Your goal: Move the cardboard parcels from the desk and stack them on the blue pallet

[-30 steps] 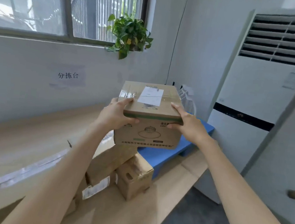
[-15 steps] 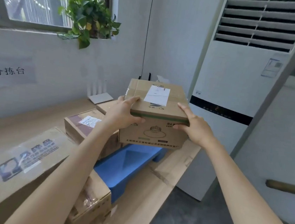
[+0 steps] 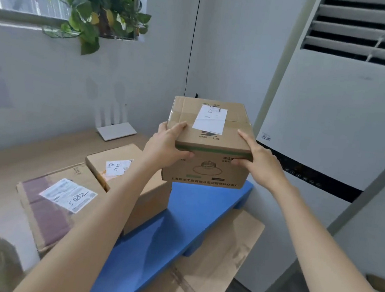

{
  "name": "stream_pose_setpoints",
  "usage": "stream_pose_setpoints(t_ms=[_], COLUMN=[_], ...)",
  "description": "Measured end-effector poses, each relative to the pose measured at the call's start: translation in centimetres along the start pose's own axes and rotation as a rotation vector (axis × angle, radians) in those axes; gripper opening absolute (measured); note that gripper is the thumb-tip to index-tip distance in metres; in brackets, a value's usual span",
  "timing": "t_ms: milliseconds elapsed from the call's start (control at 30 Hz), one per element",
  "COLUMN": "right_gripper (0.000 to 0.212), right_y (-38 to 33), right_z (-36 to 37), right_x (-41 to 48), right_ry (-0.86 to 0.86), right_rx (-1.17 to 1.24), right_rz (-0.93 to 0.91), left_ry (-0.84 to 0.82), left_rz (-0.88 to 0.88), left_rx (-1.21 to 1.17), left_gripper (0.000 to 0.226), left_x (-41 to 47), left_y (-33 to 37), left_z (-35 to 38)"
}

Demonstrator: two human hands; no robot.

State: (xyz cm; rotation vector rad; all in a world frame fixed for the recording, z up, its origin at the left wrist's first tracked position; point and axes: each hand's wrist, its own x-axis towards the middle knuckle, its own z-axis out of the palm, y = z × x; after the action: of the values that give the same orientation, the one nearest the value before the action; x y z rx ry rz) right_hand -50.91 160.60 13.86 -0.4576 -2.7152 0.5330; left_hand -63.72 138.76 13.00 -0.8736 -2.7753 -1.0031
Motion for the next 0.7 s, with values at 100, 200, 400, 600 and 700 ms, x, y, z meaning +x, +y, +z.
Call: stream_pose_setpoints(t_ms=[100,200,400,600,700], right_gripper=[0.077,0.076,0.079,0.079,0.076], right_y=[1.7,3.4,7.5,10.2,11.5], right_z=[0.8,1.8,5.1,10.3,13.2], right_x=[3.4,7.1,15.3,21.6,23.3], right_ry=[-0.015,-0.055,-0.158,-0.286,-0.351], right_rx=[0.015,0.031,0.091,0.109,0.117], right_rz=[-0.018,-0.055,-0.15,-0.306,-0.377], left_ry=[-0.001,0.007,0.032,0.103,0.123], left_rz=[-0.006,-0.044,-0.141,-0.322,-0.427], left_rx=[0.006,0.021,0.071,0.183,0.234], left_gripper=[0.09,0.089,0.086,0.083,0.083], left_x=[2.6,4.9,9.2,11.0,10.9], left_y=[-0.5,-1.1,-2.6,-4.5,-5.2], left_z=[1.8,3.7,7.9,12.4,14.6])
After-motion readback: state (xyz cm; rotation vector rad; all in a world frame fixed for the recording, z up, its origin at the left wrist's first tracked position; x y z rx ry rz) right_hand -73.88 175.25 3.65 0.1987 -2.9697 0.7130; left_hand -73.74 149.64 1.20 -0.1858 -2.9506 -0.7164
